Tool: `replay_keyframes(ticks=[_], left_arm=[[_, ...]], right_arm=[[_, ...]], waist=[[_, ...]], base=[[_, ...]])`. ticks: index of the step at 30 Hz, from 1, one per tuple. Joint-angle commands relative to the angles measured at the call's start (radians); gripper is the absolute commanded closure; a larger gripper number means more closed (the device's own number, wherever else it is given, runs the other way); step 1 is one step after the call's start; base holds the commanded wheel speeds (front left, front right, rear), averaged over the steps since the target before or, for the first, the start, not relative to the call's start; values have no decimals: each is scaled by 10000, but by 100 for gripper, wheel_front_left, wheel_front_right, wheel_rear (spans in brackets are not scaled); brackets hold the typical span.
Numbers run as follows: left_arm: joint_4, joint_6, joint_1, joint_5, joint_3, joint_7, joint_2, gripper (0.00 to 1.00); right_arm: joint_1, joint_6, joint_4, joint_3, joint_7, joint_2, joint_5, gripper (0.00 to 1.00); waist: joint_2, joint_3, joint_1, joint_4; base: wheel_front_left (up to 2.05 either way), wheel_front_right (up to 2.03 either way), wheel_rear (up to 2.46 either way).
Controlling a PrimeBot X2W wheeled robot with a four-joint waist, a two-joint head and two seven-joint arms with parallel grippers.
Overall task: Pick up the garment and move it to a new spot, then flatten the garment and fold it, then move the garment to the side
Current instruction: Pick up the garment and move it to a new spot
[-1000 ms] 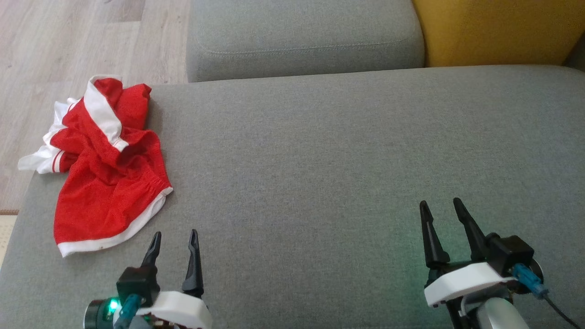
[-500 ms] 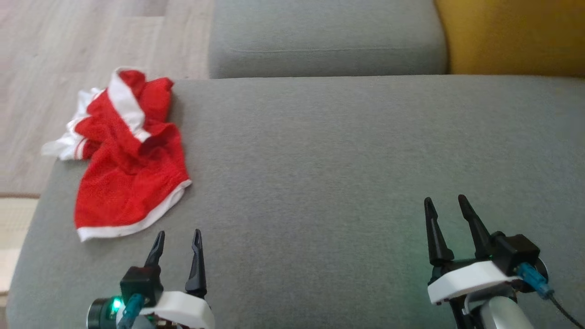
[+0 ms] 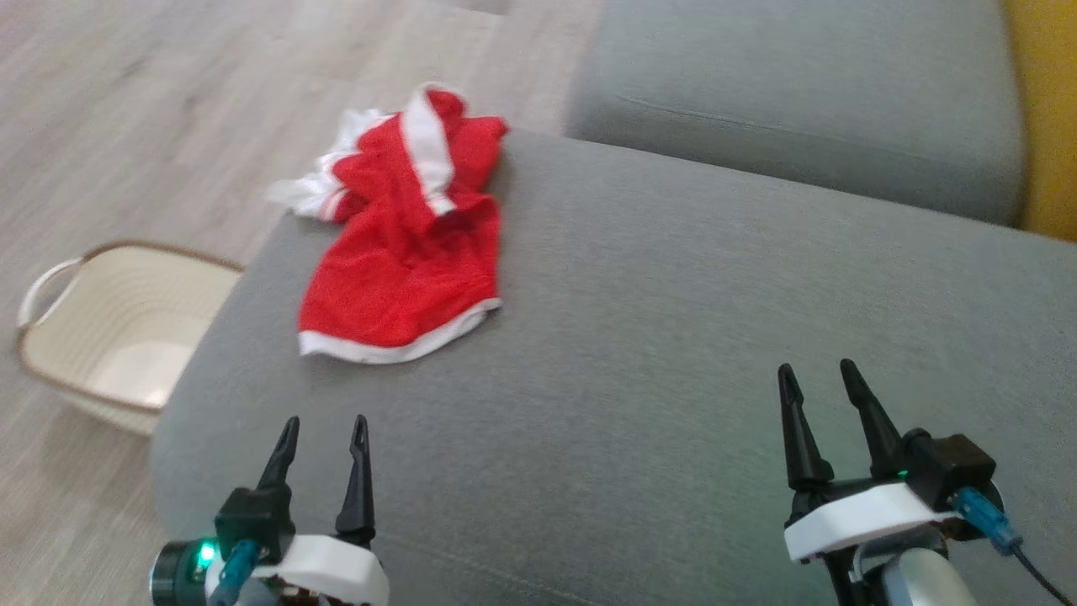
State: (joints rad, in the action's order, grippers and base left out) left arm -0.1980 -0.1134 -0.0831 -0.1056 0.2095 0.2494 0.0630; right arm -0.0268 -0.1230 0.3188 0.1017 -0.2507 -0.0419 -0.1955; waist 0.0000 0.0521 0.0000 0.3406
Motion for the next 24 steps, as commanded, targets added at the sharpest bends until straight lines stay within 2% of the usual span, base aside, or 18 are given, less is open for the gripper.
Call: replay_keyframes(ticks=[1,6,18,24], left_arm=[[365,28,236,93,-376,124,101,0],[486,-49,108,58,-524,124,206,0],[798,-213,-107,4,-704,124,247,0],[672,31,403,181,-715,75,797,0]], right_arm=[[-201,-77,-350,269,-111,-83,-83,0],[-253,-77,-365,423,-111,-83,-169,0],[-463,-77,-237,652,-111,-83,-134,0],[-352,-77,-267,354,-111,-83,-60,0]], waist=[[0,120,0,856],[0,184,0,1351],[0,78,0,1443],[0,95,0,1313]], base=[[0,0,0],[0,0,0],[0,0,0],[0,0,0]])
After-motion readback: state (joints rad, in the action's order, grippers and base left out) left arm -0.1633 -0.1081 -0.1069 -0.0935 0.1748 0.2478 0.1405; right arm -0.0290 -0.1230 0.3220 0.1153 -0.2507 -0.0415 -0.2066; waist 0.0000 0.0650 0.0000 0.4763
